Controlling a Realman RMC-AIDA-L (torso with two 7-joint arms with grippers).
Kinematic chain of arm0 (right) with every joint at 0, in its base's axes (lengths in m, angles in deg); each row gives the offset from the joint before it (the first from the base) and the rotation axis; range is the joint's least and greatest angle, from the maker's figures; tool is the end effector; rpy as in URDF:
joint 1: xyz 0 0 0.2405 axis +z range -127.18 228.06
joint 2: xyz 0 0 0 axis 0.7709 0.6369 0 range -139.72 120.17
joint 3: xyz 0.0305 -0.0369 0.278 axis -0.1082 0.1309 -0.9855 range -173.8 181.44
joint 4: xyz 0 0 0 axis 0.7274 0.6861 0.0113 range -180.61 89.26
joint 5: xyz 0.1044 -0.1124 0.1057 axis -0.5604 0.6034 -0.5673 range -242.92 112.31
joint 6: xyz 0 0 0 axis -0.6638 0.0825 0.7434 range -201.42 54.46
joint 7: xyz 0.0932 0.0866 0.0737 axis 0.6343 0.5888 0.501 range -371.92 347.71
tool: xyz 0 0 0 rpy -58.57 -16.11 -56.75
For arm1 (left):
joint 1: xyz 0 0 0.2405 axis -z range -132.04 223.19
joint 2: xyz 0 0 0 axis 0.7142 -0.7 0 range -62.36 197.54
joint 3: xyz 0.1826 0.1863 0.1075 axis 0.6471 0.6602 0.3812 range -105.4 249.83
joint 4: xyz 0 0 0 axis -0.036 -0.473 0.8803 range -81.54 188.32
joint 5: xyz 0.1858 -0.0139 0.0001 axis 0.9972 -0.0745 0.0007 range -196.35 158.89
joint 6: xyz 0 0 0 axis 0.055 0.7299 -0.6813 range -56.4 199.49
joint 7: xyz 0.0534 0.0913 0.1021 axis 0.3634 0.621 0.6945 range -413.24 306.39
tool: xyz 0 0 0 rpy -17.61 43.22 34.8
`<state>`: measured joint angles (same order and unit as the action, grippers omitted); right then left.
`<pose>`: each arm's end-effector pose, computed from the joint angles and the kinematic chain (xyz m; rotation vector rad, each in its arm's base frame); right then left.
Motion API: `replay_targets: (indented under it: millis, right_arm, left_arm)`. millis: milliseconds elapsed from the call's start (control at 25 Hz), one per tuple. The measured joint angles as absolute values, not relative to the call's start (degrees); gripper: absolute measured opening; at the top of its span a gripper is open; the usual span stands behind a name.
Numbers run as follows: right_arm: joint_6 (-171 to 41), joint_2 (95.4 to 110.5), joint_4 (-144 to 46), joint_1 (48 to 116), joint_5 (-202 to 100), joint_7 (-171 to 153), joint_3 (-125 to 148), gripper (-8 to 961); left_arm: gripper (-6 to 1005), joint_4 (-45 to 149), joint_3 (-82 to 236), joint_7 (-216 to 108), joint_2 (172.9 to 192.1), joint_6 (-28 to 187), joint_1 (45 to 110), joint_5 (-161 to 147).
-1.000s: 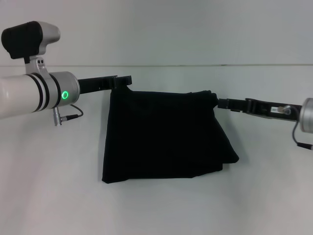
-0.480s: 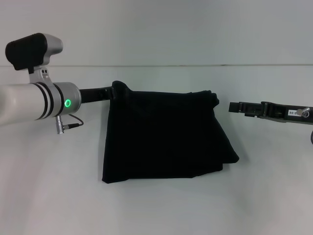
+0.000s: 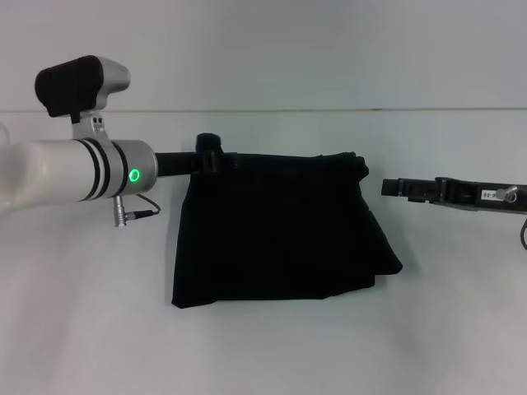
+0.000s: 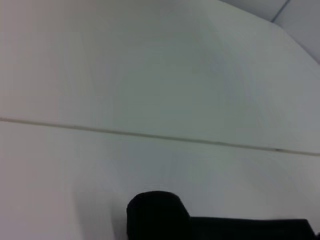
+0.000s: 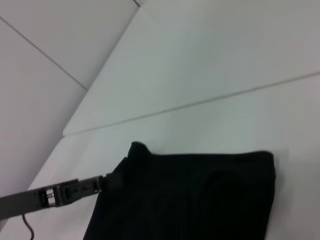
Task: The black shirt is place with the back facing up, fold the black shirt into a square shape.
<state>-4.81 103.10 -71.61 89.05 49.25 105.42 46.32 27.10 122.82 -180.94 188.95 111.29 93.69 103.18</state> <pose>0.2827 0.3898 -0.0037 -2.2736 1.5204 0.6200 -0.2361 0.4410 -0.0623 -2.0837 -1.3903 -0.4190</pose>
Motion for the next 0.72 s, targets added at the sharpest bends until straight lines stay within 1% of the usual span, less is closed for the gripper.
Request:
replay_targets:
  millis: [240,360,720]
  right_arm:
    - [-4.96,103.55,-71.58,89.16,49.39,105.16,47.48,830]
    - [-5.10,103.59,-71.58,89.24,49.40,105.09,47.50,825]
    - [-5.26,103.72,-71.60,89.31,49.48,104.58,47.51,810]
  left_arm:
    - [681,27.10,123.17,-180.78,188.94,112.00,94.16,103.18]
    - [600,26.39,123.19,-178.87,189.01,111.74,93.91,102.98]
    - [398,25.58,123.16,-175.82,189.25,111.41,93.73,102.56]
